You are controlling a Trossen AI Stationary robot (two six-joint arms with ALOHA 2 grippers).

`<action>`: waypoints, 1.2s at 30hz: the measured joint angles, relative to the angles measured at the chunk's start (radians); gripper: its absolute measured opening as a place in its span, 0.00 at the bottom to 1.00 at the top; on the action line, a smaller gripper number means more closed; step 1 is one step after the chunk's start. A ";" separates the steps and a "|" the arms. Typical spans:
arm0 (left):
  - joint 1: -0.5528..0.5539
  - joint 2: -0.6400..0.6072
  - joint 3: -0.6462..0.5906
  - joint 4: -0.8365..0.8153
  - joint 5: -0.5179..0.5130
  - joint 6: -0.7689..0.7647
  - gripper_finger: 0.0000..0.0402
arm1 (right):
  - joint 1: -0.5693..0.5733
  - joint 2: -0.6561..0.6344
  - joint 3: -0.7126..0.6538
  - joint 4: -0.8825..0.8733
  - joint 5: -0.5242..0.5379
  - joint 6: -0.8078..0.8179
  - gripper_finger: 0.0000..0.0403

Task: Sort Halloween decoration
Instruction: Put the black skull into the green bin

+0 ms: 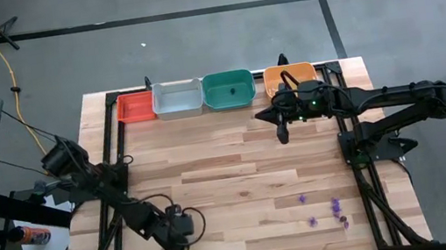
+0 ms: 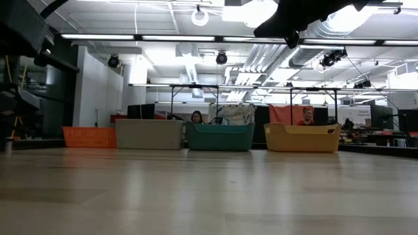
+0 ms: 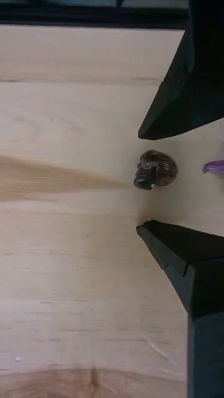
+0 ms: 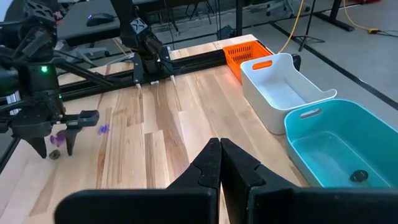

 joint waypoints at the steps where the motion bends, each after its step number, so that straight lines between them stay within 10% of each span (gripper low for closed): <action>1: -0.001 0.004 0.008 -0.012 -0.012 0.000 0.55 | 0.000 0.000 0.000 0.000 0.000 0.000 0.00; 36: 0.007 0.015 0.031 -0.165 -0.042 0.077 0.13 | 0.000 0.000 0.000 -0.018 0.060 0.000 0.00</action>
